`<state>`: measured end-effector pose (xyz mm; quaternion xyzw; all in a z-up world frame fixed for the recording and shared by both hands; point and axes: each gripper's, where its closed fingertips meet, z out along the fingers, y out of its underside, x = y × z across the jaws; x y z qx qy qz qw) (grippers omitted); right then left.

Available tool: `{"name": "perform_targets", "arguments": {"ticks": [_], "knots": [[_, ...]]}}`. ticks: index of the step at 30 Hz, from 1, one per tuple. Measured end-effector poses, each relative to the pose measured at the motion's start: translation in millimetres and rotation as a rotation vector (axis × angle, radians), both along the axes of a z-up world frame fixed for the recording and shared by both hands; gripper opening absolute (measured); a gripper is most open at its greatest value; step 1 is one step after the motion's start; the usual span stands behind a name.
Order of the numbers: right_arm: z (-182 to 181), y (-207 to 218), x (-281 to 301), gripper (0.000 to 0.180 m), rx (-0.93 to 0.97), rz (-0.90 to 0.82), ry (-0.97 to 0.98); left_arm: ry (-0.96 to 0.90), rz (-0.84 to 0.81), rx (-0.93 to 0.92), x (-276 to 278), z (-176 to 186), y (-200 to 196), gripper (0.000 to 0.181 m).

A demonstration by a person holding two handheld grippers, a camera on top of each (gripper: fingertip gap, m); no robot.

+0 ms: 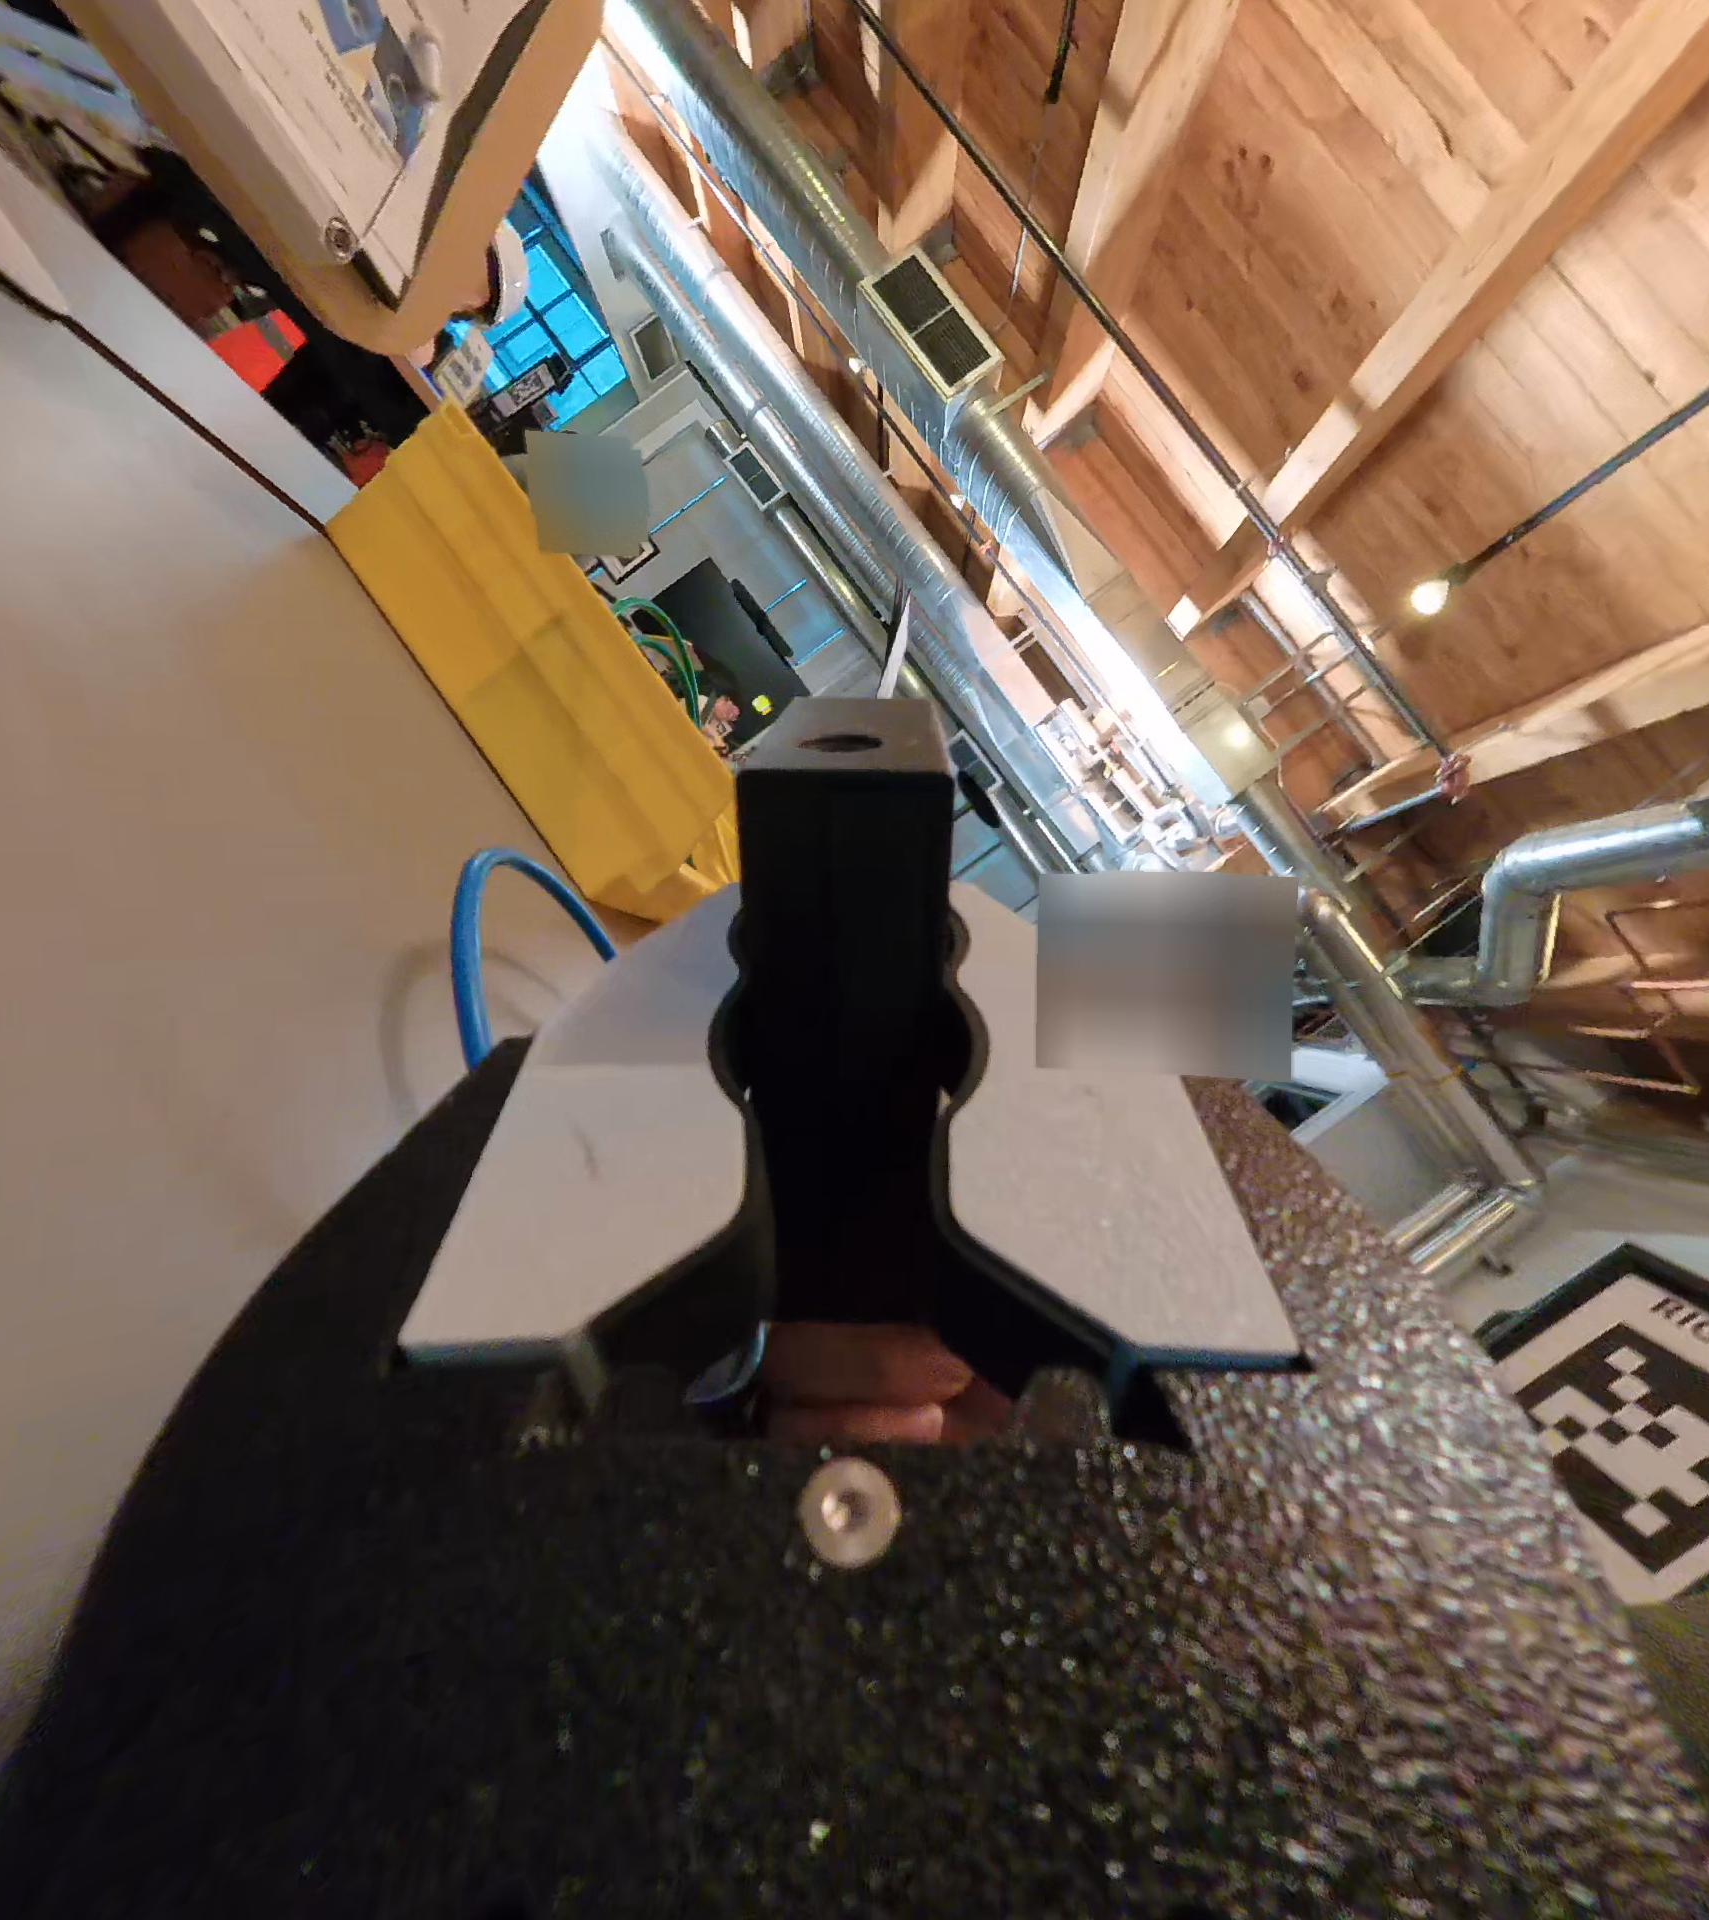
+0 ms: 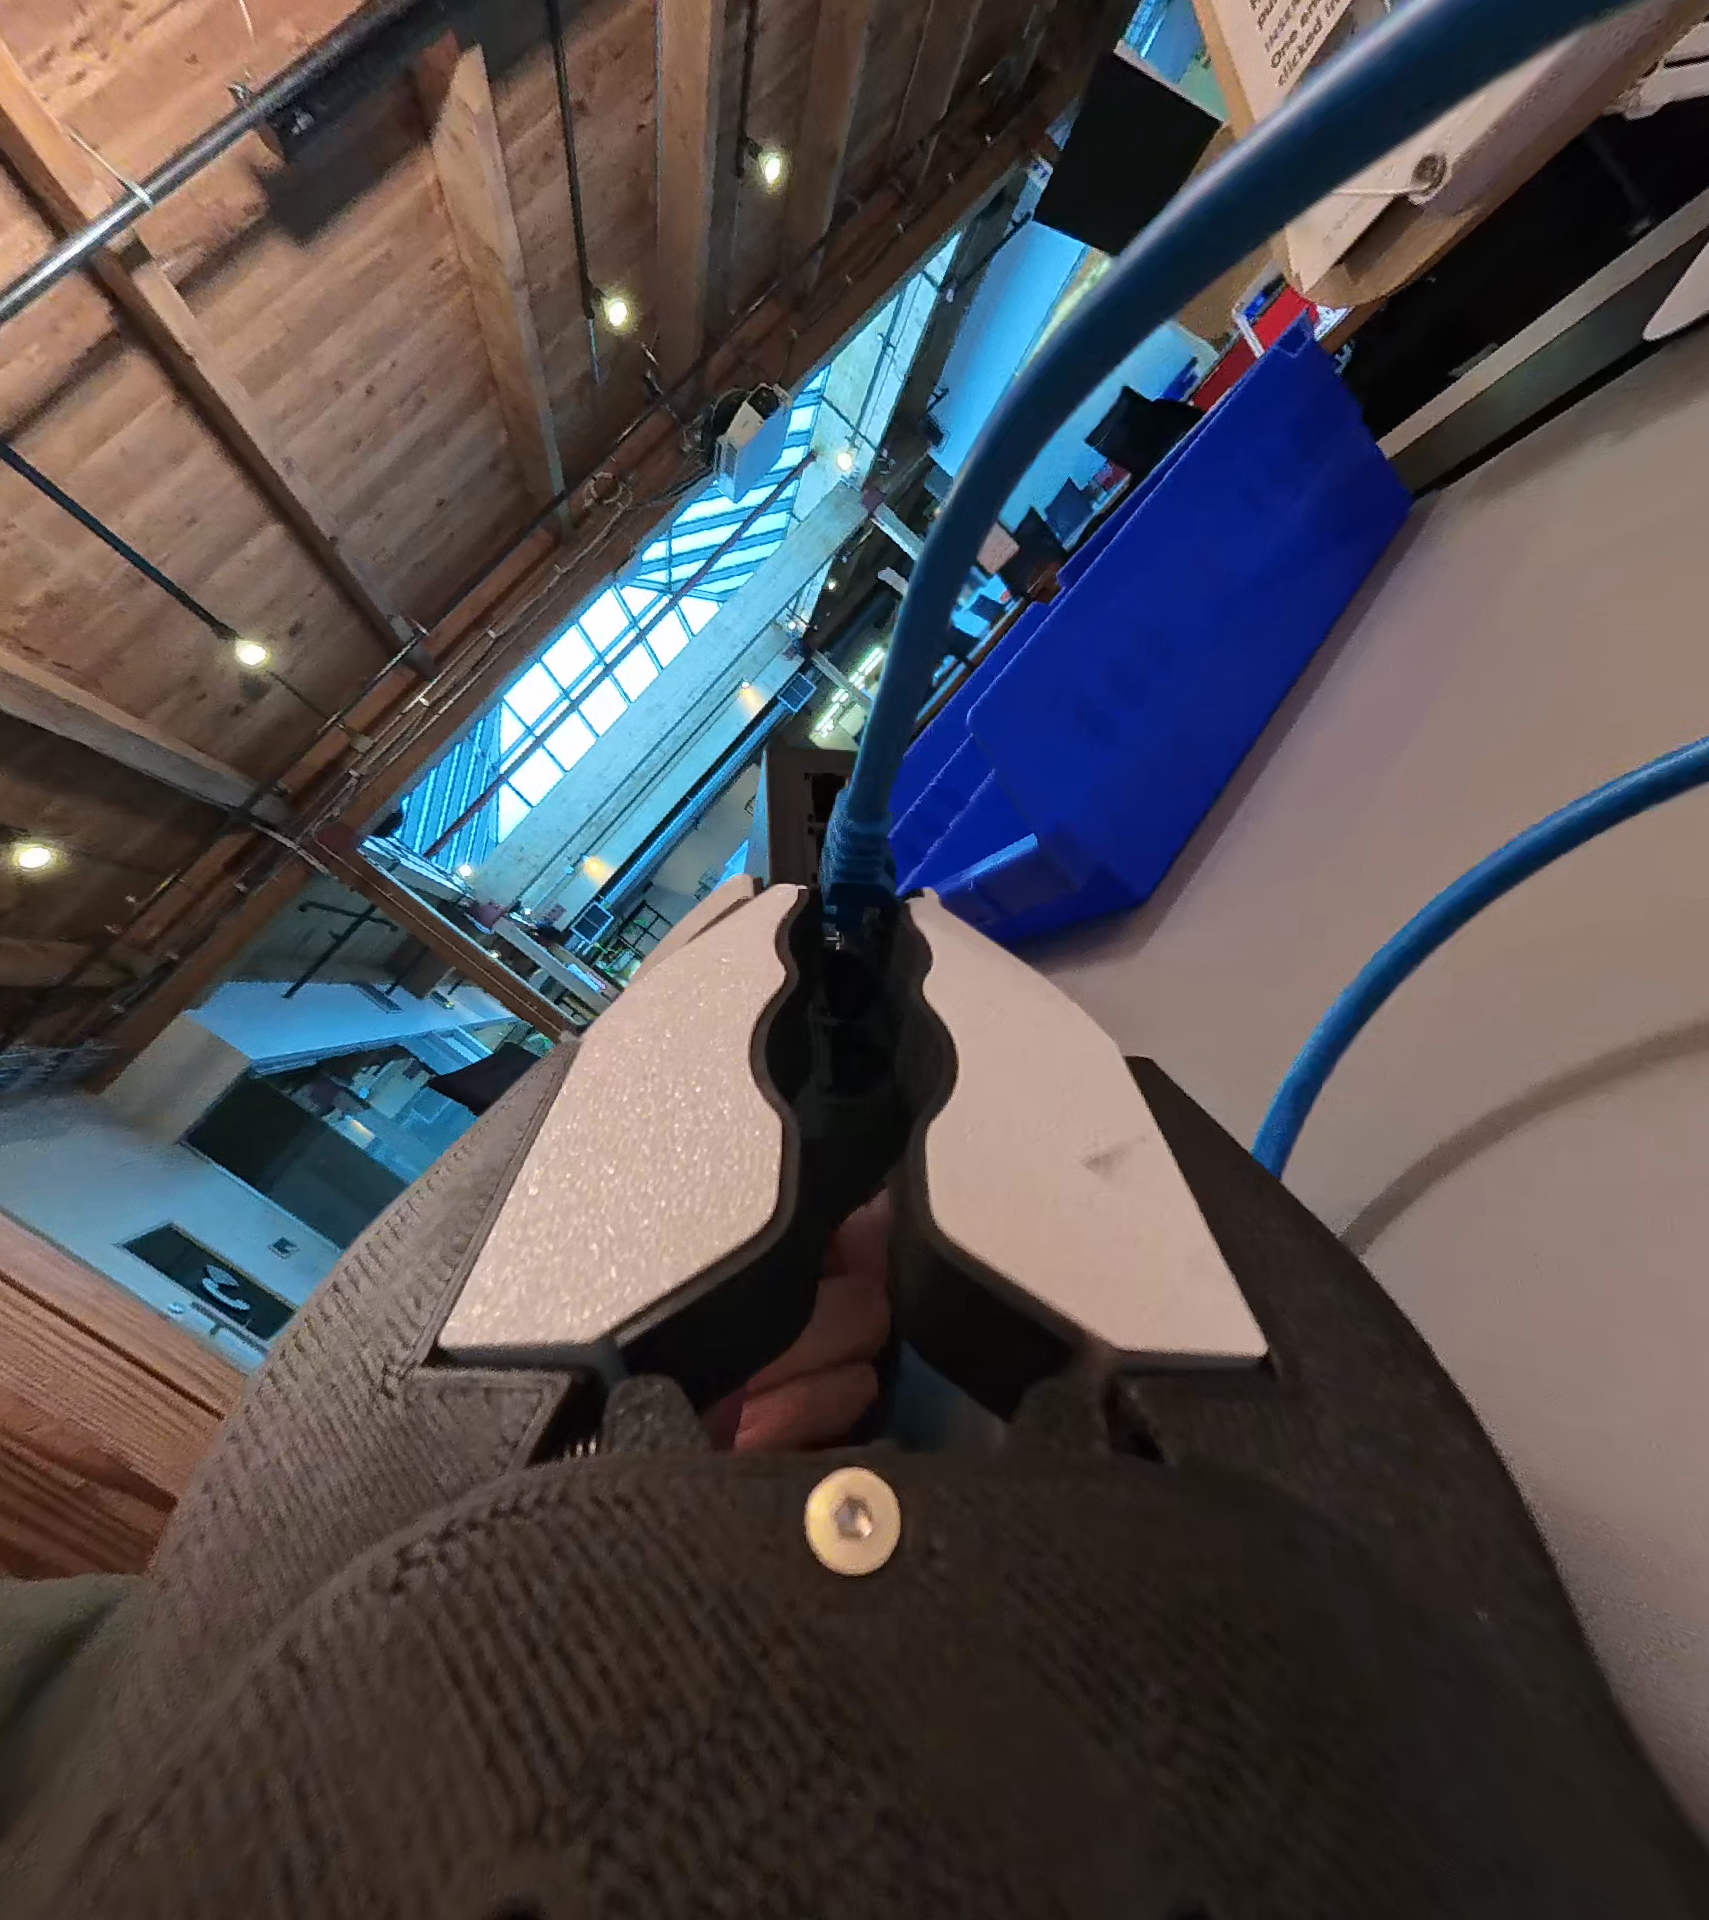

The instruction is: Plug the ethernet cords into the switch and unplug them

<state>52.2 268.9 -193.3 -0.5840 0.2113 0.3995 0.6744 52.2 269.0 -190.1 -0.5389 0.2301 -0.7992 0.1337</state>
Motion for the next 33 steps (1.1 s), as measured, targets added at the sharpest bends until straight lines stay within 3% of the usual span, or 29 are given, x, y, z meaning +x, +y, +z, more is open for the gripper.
{"name": "perform_targets", "arguments": {"ticks": [4, 8, 14, 18, 22, 28, 33], "knots": [[4, 1, -2, 0.014, -0.003, -0.036, -0.034, -0.04, -0.039, -0.031, -2, 4, 0, 0.03], [0, 2, 1, 0.014, -0.04, -0.056, -0.059, -0.049, -0.091, -0.217, 0, -1, 1, 0.03], [5, -1, 0, 0.014, 0.001, -0.038, -0.057, -0.046, -0.056, -0.003, -1, 3, -3, 0.029], [2, 0, 0, 0.014, -0.028, -0.044, -0.08, -0.029, -0.173, -0.157, -1, -1, -4, 0.03], [2, -2, 2, 0.014, -0.043, -0.056, -0.128, -0.032, -0.153, -0.152, 0, 0, -5, 0.03], [10, -5, -1, 0.013, 0.078, 0.021, 0.09, -0.014, -0.121, 0.193, -3, 5, -10, 0.029], [8, 0, -1, 0.013, 0.029, -0.018, 0.034, -0.007, -0.196, -0.123, -3, 4, -6, 0.029]]}}
